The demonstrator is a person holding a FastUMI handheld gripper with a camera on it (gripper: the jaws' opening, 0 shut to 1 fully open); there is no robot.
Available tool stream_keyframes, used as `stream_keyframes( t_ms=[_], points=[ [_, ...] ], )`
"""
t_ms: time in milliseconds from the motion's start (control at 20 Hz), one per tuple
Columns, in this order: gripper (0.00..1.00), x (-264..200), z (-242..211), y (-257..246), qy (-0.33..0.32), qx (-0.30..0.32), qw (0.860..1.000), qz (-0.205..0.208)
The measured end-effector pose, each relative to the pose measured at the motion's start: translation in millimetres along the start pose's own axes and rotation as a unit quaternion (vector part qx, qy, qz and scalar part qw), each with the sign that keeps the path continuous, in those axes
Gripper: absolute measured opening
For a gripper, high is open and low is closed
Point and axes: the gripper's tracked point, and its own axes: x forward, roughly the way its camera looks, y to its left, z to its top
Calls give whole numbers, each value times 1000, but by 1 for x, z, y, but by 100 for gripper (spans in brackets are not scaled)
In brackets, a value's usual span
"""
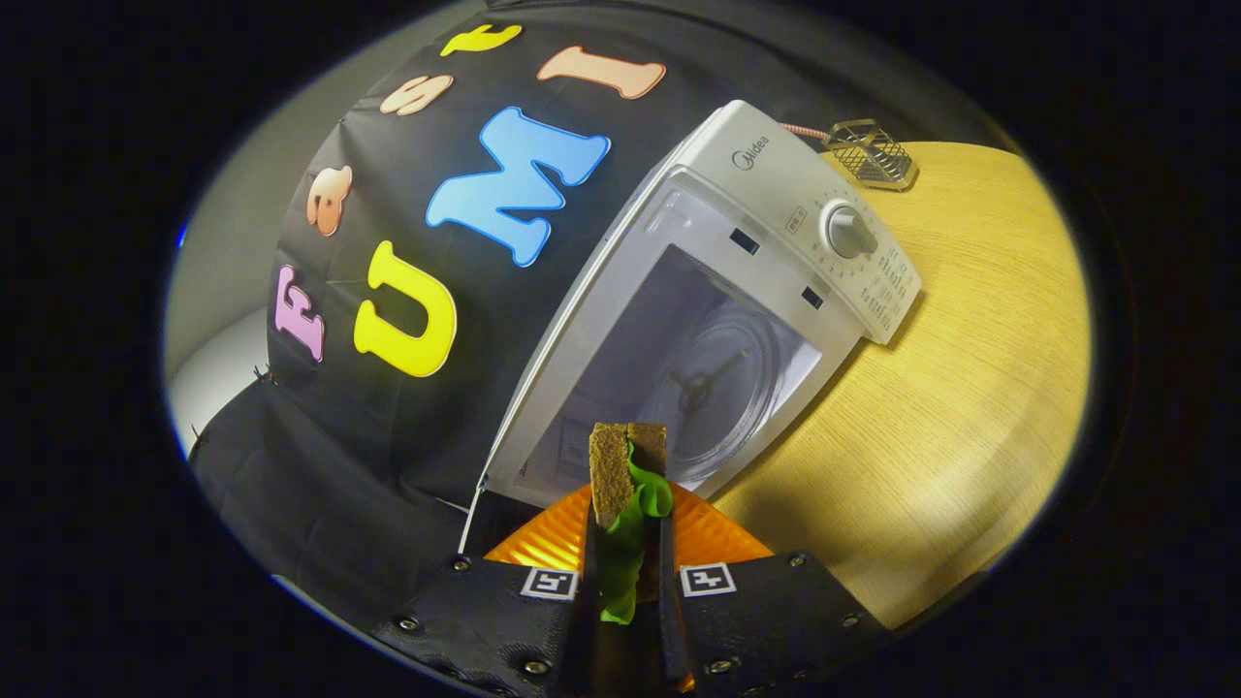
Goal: Open the microwave, put the food inside, and close the microwave door.
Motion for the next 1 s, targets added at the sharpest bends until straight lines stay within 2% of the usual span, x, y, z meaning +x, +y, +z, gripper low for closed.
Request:
stream_keyframes(
  t_ms=[500, 1000],
  points=[
    [24, 62, 12, -12, -58, 37, 998, 9],
    [24, 110, 24, -47, -84, 56, 994, -34]
  ],
)
